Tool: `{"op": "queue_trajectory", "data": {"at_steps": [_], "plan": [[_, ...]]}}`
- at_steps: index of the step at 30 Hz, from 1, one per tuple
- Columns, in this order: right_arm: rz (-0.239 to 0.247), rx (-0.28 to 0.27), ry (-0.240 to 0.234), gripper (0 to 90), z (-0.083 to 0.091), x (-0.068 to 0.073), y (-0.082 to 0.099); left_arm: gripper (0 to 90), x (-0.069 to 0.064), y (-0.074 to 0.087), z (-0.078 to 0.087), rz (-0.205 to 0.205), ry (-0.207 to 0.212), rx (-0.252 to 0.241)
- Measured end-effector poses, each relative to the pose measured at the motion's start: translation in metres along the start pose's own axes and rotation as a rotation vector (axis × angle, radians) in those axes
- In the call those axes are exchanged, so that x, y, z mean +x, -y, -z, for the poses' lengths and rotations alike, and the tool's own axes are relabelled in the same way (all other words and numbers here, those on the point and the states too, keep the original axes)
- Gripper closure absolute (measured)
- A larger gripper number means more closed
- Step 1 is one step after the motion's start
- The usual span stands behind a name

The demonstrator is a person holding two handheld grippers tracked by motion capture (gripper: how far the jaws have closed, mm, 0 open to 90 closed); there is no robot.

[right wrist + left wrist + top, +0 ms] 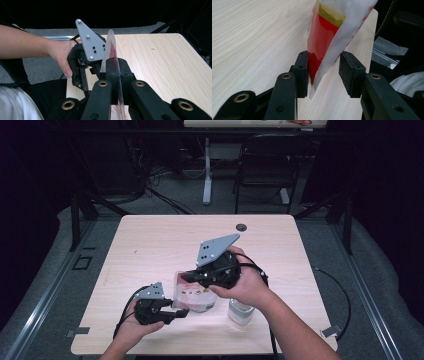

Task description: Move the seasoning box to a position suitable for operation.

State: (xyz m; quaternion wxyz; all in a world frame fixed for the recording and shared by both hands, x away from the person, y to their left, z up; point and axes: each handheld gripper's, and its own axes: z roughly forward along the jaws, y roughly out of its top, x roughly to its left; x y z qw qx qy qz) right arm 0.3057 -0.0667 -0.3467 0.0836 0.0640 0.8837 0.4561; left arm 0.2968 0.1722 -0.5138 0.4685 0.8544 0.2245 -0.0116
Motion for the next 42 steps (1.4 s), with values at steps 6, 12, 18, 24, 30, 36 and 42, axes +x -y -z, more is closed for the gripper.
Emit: {"op": "queue_trajectory", "data": {"at_steps": [6,12,18,24,30,36,42], "plan": [[-0.002,-0.002,0.008,89.5,0.002,0.0,0.002,66.0,0.0,0.0,0.002,-0.001,0.015,0.005],[-0.009,-0.009,0.011,89.3,0.007,-0.001,0.003,69.3,0.0,-0.001,0.011,-0.008,0.018,0.012],[-0.011,0.025,0.029,88.9,0.007,-0.002,0.006,71.6,0.003,0.0,0.016,-0.006,0.004,0.024],[-0.025,0.025,0.032,88.9,0.009,-0.003,0.009,72.5,0.002,-0.001,0.02,-0.01,0.002,0.037],[-0.038,0.028,0.039,88.9,0.012,-0.003,0.014,73.3,0.002,-0.002,0.022,0.001,0.015,0.05],[-0.051,0.027,0.04,89.1,0.016,-0.002,0.02,73.5,0.001,-0.003,0.025,-0.004,0.027,0.057],[-0.077,0.016,0.038,89.4,0.018,-0.002,0.029,73.4,0.0,-0.003,0.027,-0.006,0.031,0.088]]}}
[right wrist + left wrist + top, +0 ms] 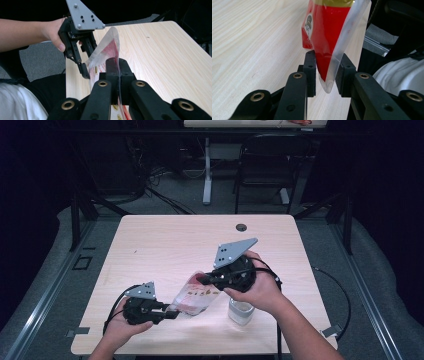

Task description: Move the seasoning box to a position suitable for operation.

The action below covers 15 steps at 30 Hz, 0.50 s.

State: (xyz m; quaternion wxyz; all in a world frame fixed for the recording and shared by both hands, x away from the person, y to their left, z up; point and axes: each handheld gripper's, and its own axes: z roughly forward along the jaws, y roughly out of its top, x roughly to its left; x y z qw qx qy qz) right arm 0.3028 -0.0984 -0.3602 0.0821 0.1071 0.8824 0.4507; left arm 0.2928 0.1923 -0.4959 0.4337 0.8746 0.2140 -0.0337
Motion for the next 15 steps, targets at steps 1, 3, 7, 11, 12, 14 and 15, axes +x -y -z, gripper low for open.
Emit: {"op": "queue_trajectory", "data": {"at_steps": [1,3,7,11,12,14,15], "plan": [[-0.004,0.001,0.0,89.4,0.0,-0.001,0.002,73.4,0.0,0.0,0.0,0.005,-0.001,0.005],[-0.016,-0.003,-0.002,89.4,-0.001,-0.001,0.006,73.5,0.0,0.001,-0.001,0.001,0.0,0.015],[-0.036,-0.008,-0.01,89.4,-0.003,-0.002,0.013,73.6,0.002,0.003,-0.002,0.005,0.004,0.027],[-0.053,-0.007,-0.004,89.4,-0.006,-0.004,0.021,74.0,0.004,0.005,-0.001,0.012,-0.011,0.033],[-0.055,-0.004,-0.005,89.4,-0.007,-0.005,0.022,74.1,0.005,0.005,-0.001,0.012,-0.016,0.039],[-0.066,-0.005,-0.001,89.4,-0.008,-0.006,0.026,74.3,0.006,0.006,0.0,0.021,-0.018,0.034],[-0.068,-0.004,0.0,89.5,-0.008,-0.007,0.027,74.4,0.006,0.006,0.0,0.024,-0.019,0.034]]}}
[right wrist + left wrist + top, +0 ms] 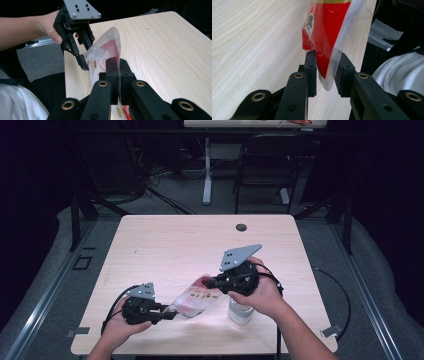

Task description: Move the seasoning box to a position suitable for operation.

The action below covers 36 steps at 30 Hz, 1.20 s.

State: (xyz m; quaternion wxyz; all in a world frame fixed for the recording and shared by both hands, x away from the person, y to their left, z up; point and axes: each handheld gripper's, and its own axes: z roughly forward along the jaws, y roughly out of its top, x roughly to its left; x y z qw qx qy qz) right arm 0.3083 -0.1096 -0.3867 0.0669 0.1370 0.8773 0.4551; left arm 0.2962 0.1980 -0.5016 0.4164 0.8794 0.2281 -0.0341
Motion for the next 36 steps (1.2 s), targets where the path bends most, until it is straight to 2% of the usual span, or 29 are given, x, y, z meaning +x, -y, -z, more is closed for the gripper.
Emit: {"op": "queue_trajectory", "data": {"at_steps": [10,24,29,31,32,36], "plan": [[-0.037,-0.02,0.008,89.6,0.001,-0.003,0.013,74.7,-0.002,-0.002,0.008,-0.002,-0.015,0.004],[-0.051,-0.023,0.015,89.7,0.0,-0.004,0.022,75.1,-0.001,-0.002,0.013,0.003,-0.025,0.008],[-0.057,-0.029,0.016,89.7,-0.002,-0.005,0.025,75.2,-0.002,-0.004,0.014,0.007,-0.032,0.021],[-0.059,-0.032,0.018,89.7,-0.002,-0.006,0.027,75.2,-0.003,-0.004,0.014,0.0,-0.048,0.033],[-0.061,-0.035,0.017,89.7,-0.003,-0.006,0.028,75.2,-0.002,-0.005,0.014,0.002,-0.033,0.036],[-0.065,-0.052,0.026,89.6,-0.003,-0.008,0.034,75.2,-0.003,-0.007,0.015,0.0,-0.037,0.046]]}}
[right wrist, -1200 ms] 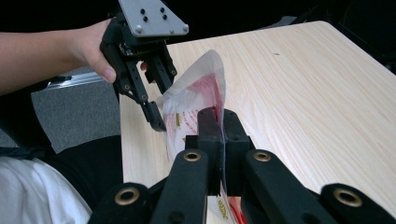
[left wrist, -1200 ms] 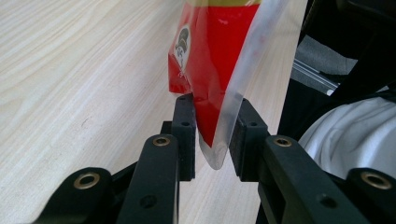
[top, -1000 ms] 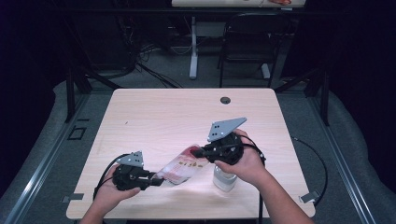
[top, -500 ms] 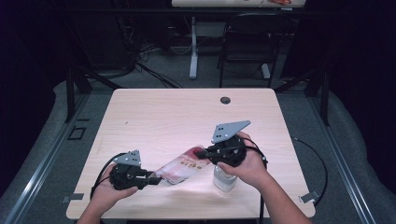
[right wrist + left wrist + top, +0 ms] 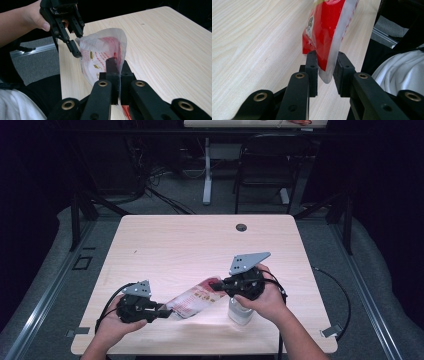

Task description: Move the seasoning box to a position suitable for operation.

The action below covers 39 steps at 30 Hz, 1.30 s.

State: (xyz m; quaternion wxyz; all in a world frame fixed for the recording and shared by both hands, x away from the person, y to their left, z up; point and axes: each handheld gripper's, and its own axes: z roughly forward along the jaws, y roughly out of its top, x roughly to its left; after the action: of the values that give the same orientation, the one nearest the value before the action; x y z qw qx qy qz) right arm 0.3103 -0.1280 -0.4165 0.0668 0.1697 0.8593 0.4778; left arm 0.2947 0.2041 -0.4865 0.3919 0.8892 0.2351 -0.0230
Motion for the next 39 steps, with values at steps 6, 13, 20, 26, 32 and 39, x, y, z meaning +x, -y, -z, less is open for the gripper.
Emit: {"op": "queue_trajectory", "data": {"at_steps": [6,13,20,26,32,39], "plan": [[-0.018,-0.039,-0.001,89.7,-0.001,-0.002,0.01,75.4,0.0,-0.002,0.004,0.003,-0.011,0.002],[-0.041,-0.086,-0.008,89.7,-0.001,-0.006,0.021,75.5,-0.002,-0.008,0.008,0.001,-0.02,0.015],[-0.048,-0.099,-0.004,89.7,0.002,-0.008,0.028,75.7,-0.003,-0.014,0.008,0.0,-0.021,0.027],[-0.047,-0.103,0.002,89.7,0.004,-0.008,0.03,76.0,-0.005,-0.019,0.012,0.005,-0.02,0.025],[-0.042,-0.094,0.02,89.6,0.005,-0.007,0.032,76.2,-0.007,-0.025,0.017,-0.003,-0.033,0.028],[-0.048,-0.098,0.02,89.7,0.008,-0.006,0.034,76.4,-0.008,-0.03,0.022,-0.012,-0.038,0.023]]}}
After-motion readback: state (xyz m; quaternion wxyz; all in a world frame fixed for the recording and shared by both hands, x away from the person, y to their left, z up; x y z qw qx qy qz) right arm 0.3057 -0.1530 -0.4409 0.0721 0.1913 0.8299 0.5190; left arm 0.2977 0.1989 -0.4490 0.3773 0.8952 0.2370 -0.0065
